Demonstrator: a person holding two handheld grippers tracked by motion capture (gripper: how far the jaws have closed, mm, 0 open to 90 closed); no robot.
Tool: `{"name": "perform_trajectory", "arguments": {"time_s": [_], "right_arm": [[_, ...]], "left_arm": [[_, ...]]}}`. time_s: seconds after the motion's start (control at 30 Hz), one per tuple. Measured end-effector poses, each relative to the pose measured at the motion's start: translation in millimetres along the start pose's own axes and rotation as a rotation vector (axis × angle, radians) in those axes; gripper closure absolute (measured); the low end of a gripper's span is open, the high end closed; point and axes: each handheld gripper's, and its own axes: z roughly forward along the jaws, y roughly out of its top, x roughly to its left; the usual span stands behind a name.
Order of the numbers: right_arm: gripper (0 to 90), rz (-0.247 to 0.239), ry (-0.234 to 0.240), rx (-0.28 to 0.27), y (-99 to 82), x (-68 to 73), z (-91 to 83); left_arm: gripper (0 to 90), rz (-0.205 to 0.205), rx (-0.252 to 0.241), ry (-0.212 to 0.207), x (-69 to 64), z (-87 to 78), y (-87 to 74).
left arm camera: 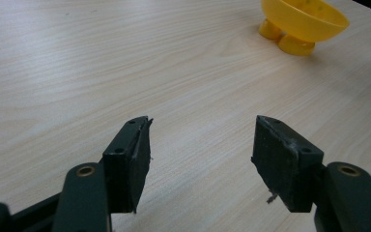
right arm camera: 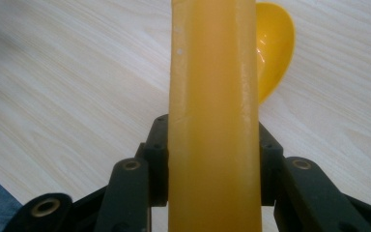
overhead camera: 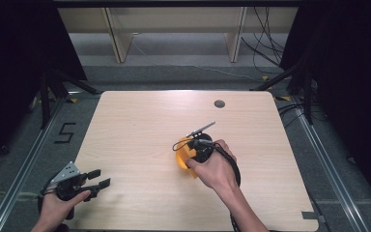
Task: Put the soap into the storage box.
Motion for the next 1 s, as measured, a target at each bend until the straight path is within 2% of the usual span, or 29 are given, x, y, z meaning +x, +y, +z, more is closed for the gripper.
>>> {"name": "perform_trajectory", "arguments": {"time_s": [0.03,0.07,0.1,0.17,0.3,0.33,0.37,0.47,0.5,0.57,0.7,0.73,0.77,0.83,0.87,0.9,0.97,1.0], "right_arm": [[61.5,-0.010,-0.011,-0.002,0.3,-1.8,0.5],[61.6,0.005,-0.011,0.004,0.5,-1.3,0.0],[61.5,-0.013,-0.010,-0.005,0.7,-3.2,0.2],[61.5,0.003,-0.017,-0.001,1.4,-3.6,-0.1],[61.6,0.000,-0.017,-0.003,2.5,-6.1,-0.5],[61.5,0.021,-0.026,0.004,2.7,-5.0,-0.7],[61.5,0.006,-0.028,-0.005,3.0,-6.5,-0.4],[61.6,0.031,-0.028,0.000,3.8,-6.6,-0.7],[61.5,0.016,-0.031,-0.009,4.4,-8.3,0.1],[61.6,0.036,-0.028,-0.007,5.0,-8.0,0.5],[61.5,0.031,-0.035,-0.003,5.3,-10.5,1.9],[61.5,0.059,-0.034,0.006,5.5,-9.2,1.7],[61.5,0.033,-0.032,-0.008,5.5,-11.8,2.3],[61.6,0.041,-0.032,-0.007,5.6,-12.8,2.1],[61.6,0.030,-0.029,-0.014,5.5,-14.5,2.2],[61.5,0.053,-0.039,-0.009,6.1,-13.7,2.2],[61.5,0.069,-0.042,0.002,6.4,-14.4,1.3],[61.5,0.044,-0.035,-0.018,6.7,-16.2,2.2]], "left_arm": [[38.1,0.000,0.000,0.001,0.0,0.0,0.0],[38.1,0.000,0.000,0.000,0.0,0.0,0.1],[38.1,0.000,0.000,0.001,0.0,0.1,0.1],[38.1,0.000,0.000,0.001,-0.1,0.1,0.1],[38.1,0.001,0.003,0.003,0.0,0.0,0.0],[38.1,0.001,0.003,0.003,-0.1,-0.1,0.1],[38.1,0.000,0.001,0.000,0.0,0.1,0.0],[38.1,0.001,0.000,0.000,-0.1,0.1,0.0],[38.1,0.000,0.000,0.000,0.0,0.0,0.0],[38.1,0.000,0.003,0.004,0.0,-0.1,0.1],[38.1,0.000,0.002,0.002,0.0,-0.1,0.0],[38.1,0.000,0.000,0.000,0.0,0.0,0.0],[38.0,0.001,0.005,0.006,-0.1,-0.3,0.1],[38.0,0.000,0.004,0.006,0.0,-0.2,0.2],[38.1,0.000,0.005,0.006,-0.1,-0.2,0.2],[38.1,0.001,0.005,0.006,-0.1,-0.2,0.2],[38.1,0.001,0.006,0.007,-0.2,-0.2,0.2],[38.1,-0.001,0.002,0.003,0.0,0.0,0.0]]}}
